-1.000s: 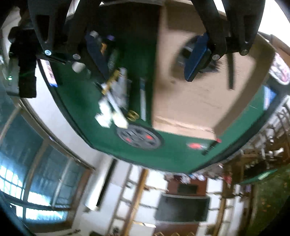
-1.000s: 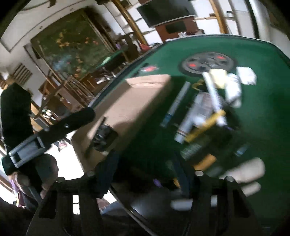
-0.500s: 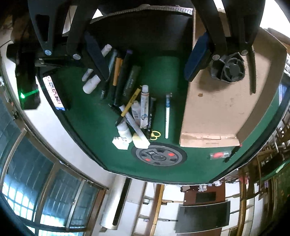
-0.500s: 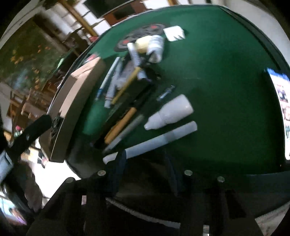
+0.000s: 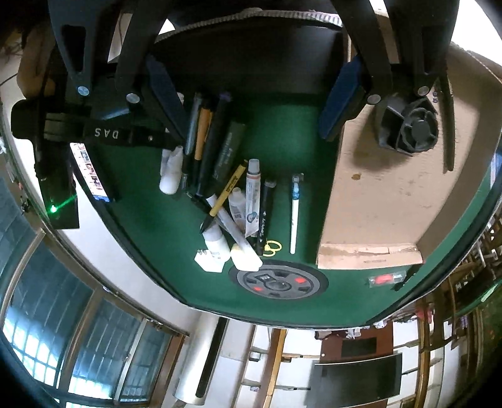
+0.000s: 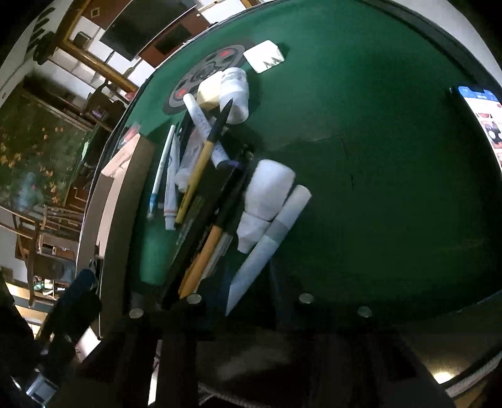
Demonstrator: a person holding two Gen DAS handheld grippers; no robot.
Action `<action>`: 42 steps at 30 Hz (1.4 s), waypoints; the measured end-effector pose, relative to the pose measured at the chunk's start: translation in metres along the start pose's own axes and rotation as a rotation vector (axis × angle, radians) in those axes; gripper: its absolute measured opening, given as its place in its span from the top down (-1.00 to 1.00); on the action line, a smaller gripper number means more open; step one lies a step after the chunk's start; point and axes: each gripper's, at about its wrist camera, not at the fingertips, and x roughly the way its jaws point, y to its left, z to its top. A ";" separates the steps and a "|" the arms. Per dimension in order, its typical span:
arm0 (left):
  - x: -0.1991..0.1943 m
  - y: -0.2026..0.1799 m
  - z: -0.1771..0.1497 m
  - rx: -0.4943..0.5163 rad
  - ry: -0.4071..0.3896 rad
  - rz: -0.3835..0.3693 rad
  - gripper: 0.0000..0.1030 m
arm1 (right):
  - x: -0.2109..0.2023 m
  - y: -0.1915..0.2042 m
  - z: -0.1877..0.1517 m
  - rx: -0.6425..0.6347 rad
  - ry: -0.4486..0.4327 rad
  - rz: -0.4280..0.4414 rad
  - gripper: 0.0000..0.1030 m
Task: Organize rigid objects
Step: 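Grasp a white bottle with the left gripper while the right gripper grasps a white tube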
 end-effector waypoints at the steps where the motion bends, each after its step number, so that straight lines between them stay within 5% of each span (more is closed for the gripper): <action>1: 0.001 -0.001 -0.001 0.004 0.004 0.000 -0.70 | 0.000 0.000 0.001 -0.003 -0.003 -0.005 0.58; 12: 0.025 -0.015 -0.002 0.042 0.080 -0.027 -0.70 | -0.012 -0.016 0.008 -0.030 -0.081 -0.082 0.76; 21: 0.045 -0.030 0.023 0.003 0.119 -0.111 -0.70 | -0.007 0.007 -0.001 -0.224 -0.113 -0.224 0.73; 25: 0.054 -0.049 0.034 0.036 0.105 -0.136 -0.68 | -0.015 -0.007 0.003 -0.197 -0.127 -0.204 0.76; 26: 0.060 -0.054 0.036 0.038 0.112 -0.148 -0.63 | -0.015 -0.010 0.004 -0.190 -0.133 -0.206 0.76; 28: 0.074 -0.060 0.041 0.029 0.141 -0.179 -0.13 | -0.018 -0.014 0.003 -0.185 -0.139 -0.200 0.76; 31: 0.100 -0.064 0.047 -0.019 0.201 -0.234 0.08 | -0.020 -0.019 -0.002 -0.177 -0.149 -0.176 0.76; 42: 0.117 -0.086 0.052 0.011 0.216 -0.267 0.23 | -0.027 -0.038 -0.002 -0.165 -0.162 -0.062 0.76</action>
